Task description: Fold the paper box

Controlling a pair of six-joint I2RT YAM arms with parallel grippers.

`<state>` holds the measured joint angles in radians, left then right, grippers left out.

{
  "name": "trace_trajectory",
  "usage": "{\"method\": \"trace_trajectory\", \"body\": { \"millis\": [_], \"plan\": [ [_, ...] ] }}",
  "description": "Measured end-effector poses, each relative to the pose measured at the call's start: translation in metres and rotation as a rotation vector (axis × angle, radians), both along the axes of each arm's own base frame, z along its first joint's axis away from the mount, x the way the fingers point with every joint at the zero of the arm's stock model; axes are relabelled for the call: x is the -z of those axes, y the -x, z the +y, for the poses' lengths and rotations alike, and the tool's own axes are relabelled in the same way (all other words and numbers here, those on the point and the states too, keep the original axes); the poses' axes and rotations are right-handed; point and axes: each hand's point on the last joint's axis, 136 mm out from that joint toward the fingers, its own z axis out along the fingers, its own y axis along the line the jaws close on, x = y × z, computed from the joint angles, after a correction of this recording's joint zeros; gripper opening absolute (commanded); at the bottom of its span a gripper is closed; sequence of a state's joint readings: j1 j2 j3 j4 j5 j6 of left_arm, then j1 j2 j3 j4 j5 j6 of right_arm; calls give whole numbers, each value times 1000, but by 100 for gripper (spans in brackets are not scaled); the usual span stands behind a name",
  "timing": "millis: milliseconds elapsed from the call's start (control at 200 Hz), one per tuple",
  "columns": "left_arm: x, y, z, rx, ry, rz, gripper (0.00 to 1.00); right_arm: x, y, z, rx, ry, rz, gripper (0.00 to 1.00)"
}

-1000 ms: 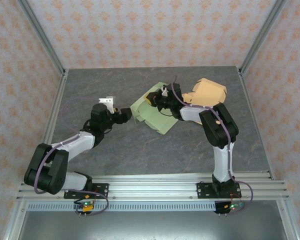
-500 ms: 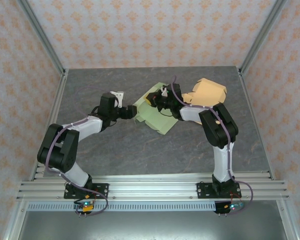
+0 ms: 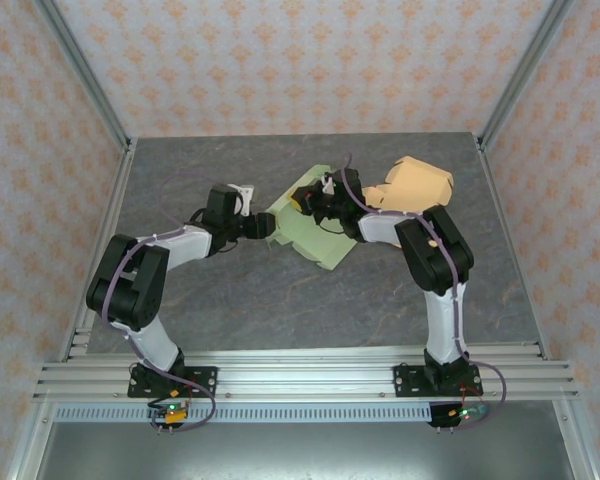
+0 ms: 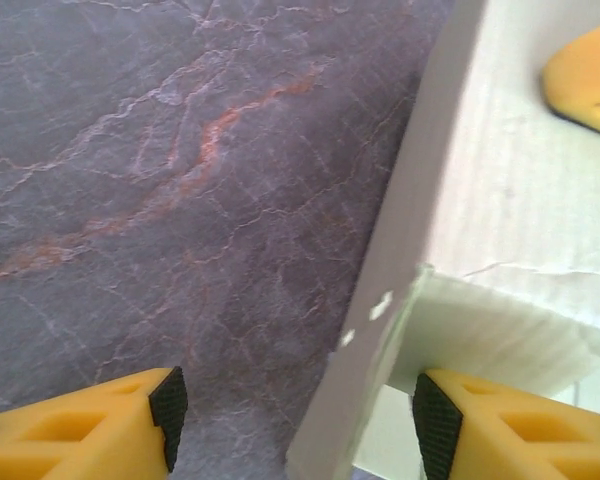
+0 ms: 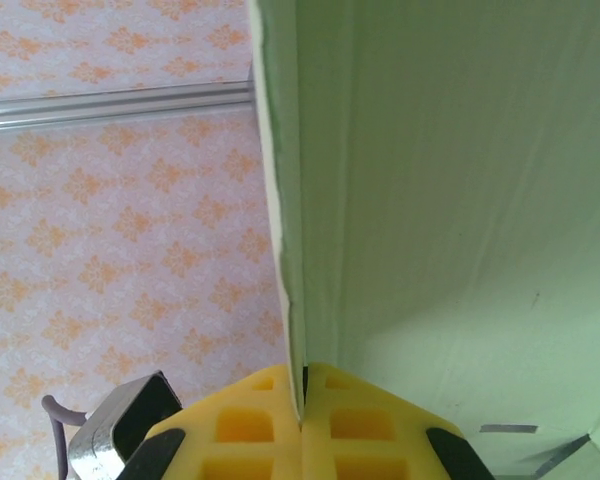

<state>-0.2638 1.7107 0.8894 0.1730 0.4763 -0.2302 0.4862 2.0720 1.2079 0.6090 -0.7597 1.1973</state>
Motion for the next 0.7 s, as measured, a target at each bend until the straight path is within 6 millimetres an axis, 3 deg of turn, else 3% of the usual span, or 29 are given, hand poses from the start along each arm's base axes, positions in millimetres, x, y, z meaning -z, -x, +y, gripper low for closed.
{"method": "trace_trajectory", "body": {
  "millis": [170, 486, 701],
  "plan": [
    [-2, 7, -15, 31, 34, 0, 65, 2, -4, 3, 9, -36, 2, 1],
    [2, 37, -15, 49, 107, -27, 63, -1, -10, 7, 22, -102, -12, 0],
    [-5, 43, -31, 106, 154, -68, 48, 2, -13, 8, 27, -131, -22, 0]
  ]
}}
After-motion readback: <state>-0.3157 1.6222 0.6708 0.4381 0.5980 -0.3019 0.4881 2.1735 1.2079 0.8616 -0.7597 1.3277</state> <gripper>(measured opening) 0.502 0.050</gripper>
